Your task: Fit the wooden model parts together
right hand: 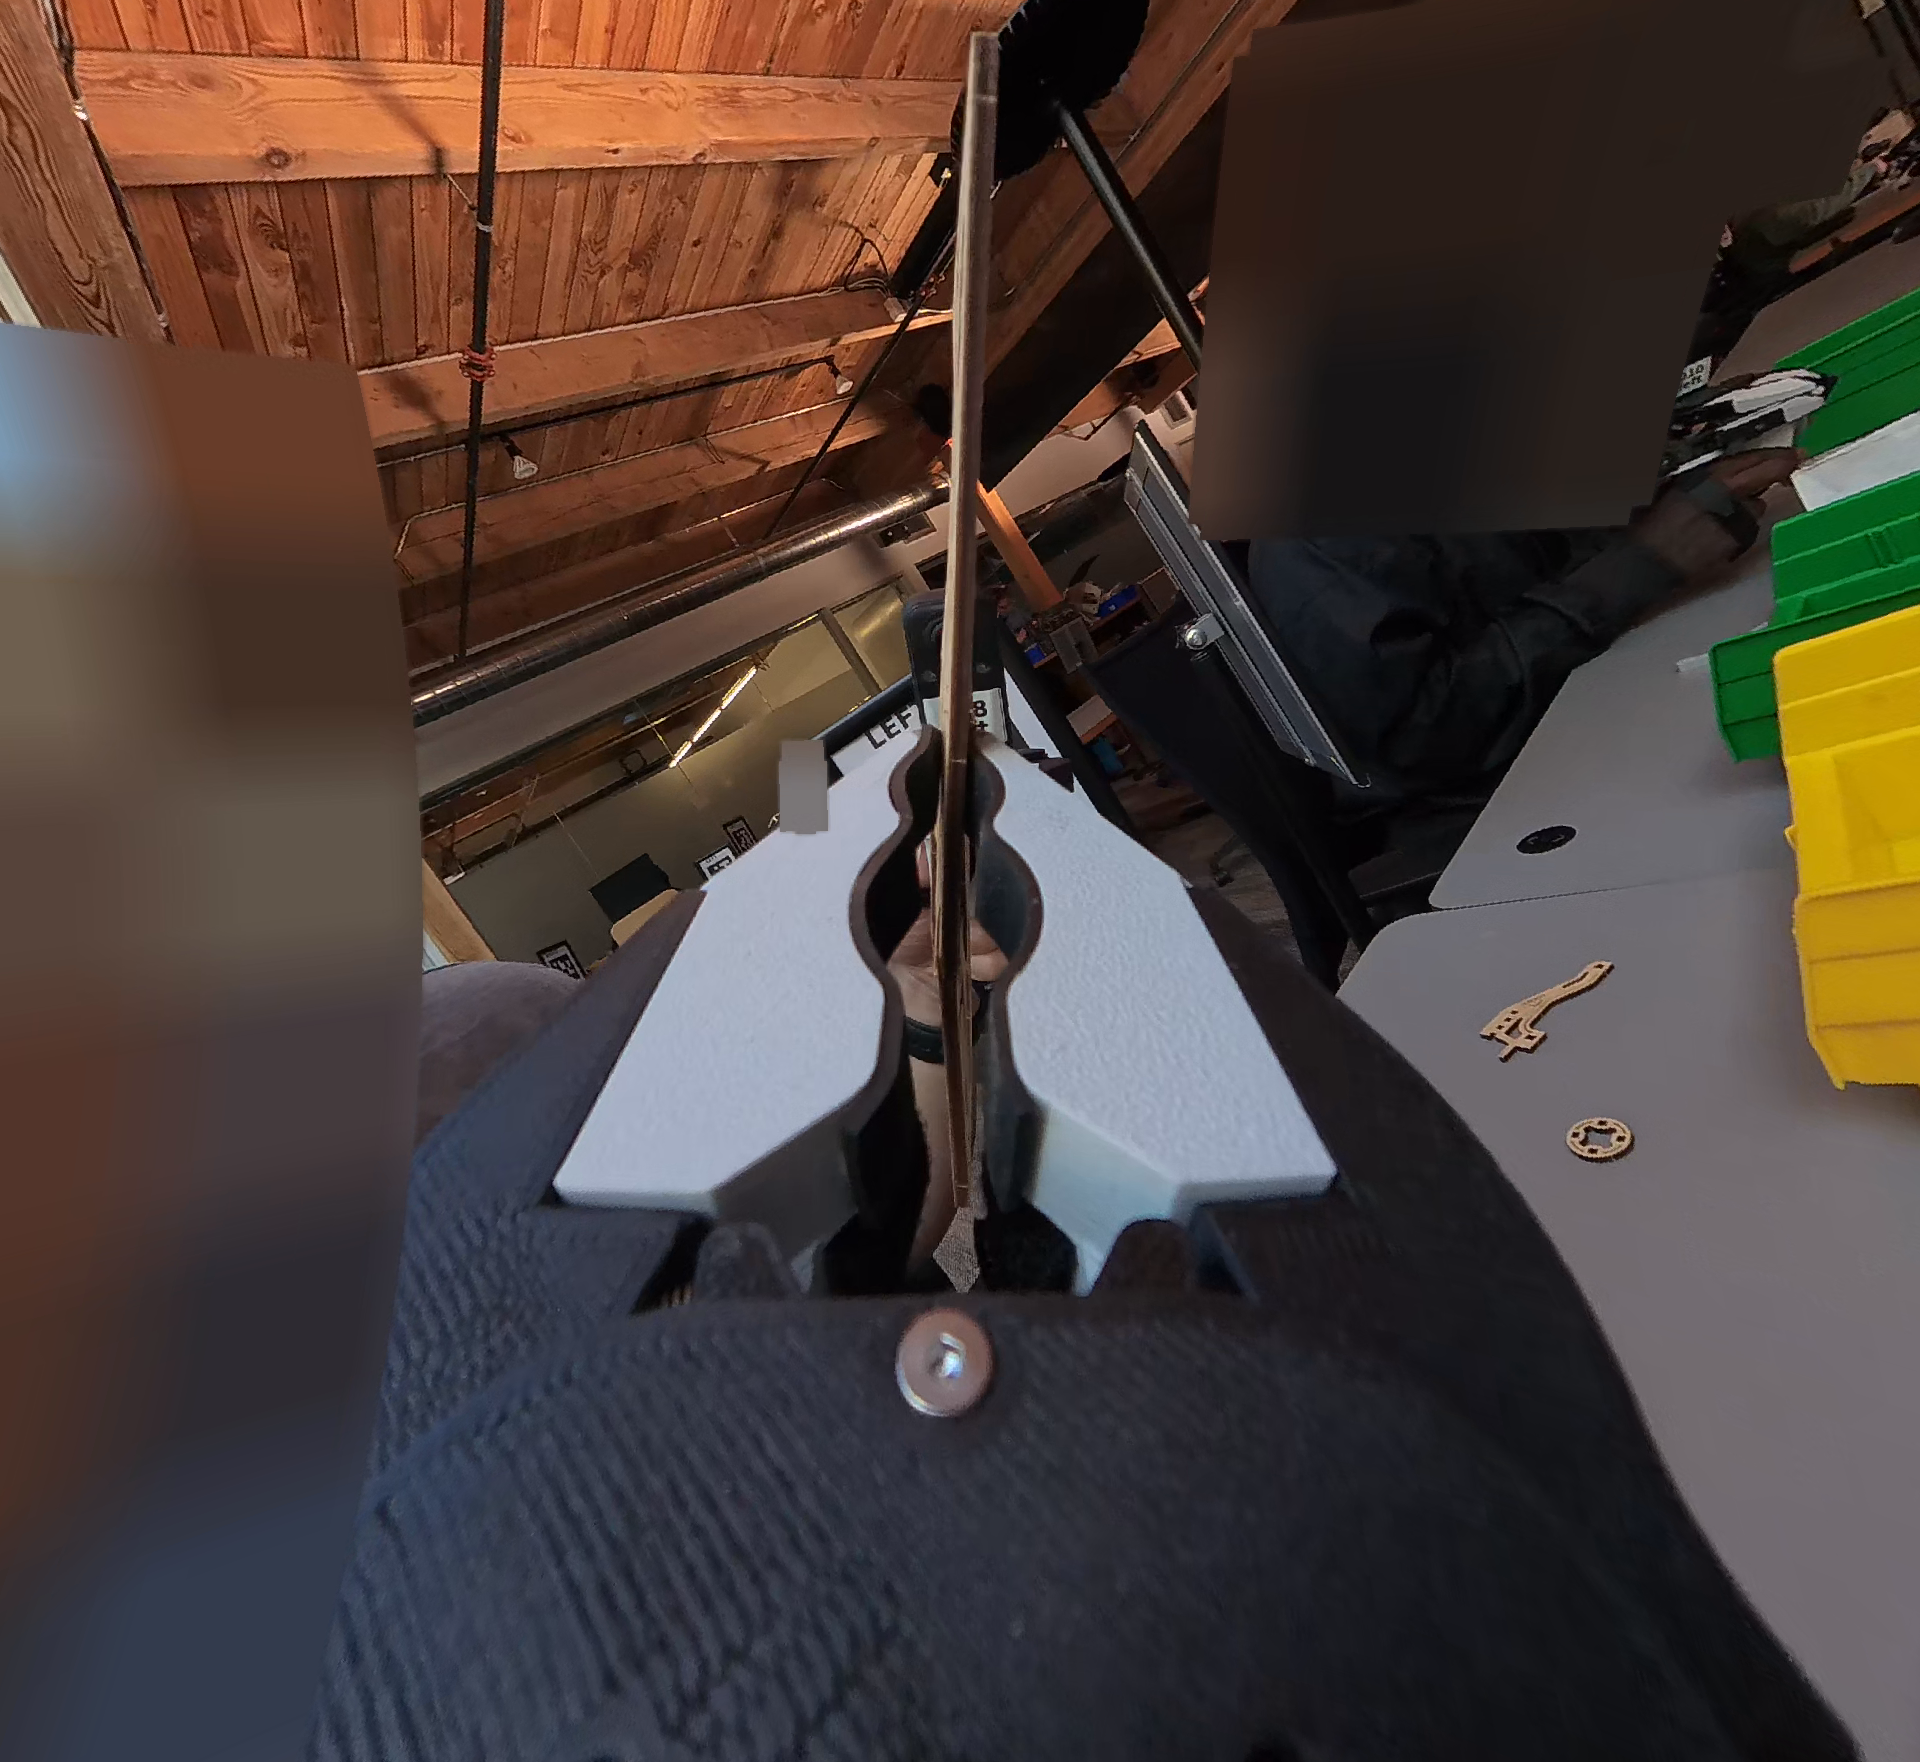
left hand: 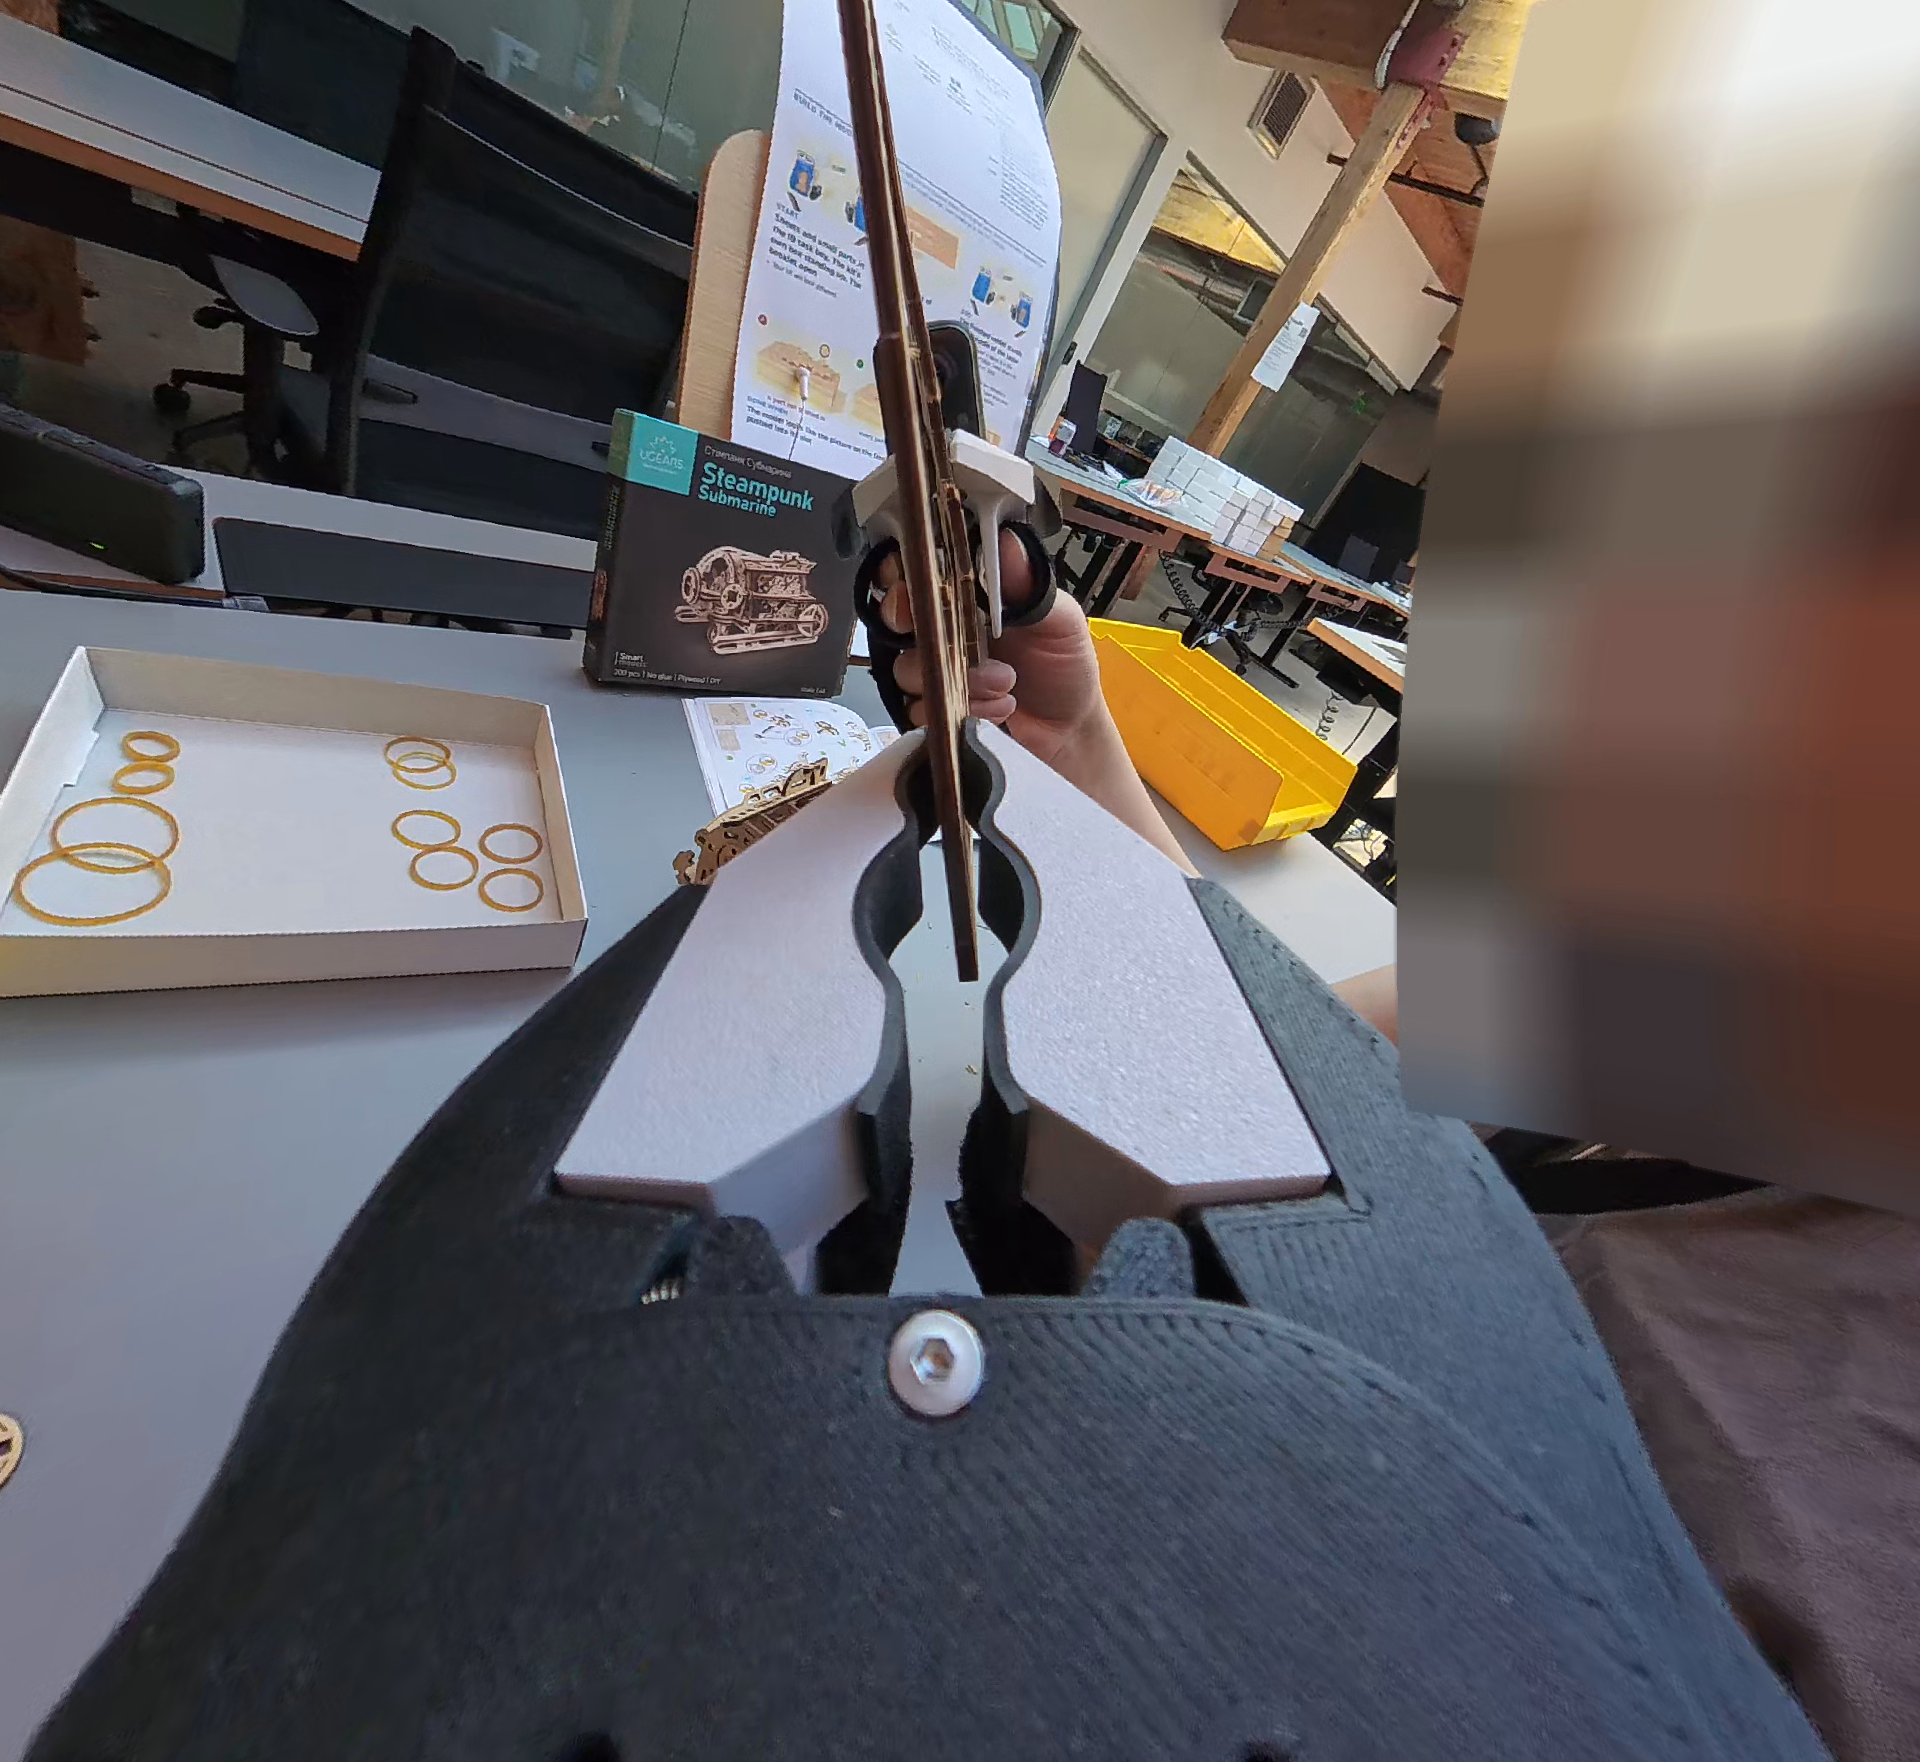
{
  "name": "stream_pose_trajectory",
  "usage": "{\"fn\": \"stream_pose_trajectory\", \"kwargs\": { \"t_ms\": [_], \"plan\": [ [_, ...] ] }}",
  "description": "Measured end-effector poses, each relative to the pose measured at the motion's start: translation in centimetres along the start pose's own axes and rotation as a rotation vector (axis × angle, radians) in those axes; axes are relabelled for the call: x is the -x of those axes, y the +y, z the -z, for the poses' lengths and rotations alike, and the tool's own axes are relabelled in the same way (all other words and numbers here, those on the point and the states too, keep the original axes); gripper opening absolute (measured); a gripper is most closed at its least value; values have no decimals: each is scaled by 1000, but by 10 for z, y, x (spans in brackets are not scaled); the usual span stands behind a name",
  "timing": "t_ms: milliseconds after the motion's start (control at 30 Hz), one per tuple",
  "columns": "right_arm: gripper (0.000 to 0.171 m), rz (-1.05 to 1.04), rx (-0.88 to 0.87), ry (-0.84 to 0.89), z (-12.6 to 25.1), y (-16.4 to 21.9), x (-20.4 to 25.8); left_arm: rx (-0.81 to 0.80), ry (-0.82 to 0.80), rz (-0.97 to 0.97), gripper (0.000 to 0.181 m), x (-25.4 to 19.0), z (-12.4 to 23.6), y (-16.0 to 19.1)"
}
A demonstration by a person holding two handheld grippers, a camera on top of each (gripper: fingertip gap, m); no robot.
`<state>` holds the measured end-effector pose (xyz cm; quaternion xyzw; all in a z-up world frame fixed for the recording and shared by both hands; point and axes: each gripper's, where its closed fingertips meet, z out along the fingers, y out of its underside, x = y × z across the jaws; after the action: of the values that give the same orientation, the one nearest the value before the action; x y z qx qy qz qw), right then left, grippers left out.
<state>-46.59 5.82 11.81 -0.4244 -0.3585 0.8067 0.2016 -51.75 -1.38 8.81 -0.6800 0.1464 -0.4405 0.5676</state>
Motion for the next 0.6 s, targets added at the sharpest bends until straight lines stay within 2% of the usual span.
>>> {"fn": "stream_pose_trajectory", "kwargs": {
  "t_ms": [600],
  "plan": [
    [1,-7,-12,34,12,-4,-11,-23,21,26,1,15,-10,-3]
  ]
}}
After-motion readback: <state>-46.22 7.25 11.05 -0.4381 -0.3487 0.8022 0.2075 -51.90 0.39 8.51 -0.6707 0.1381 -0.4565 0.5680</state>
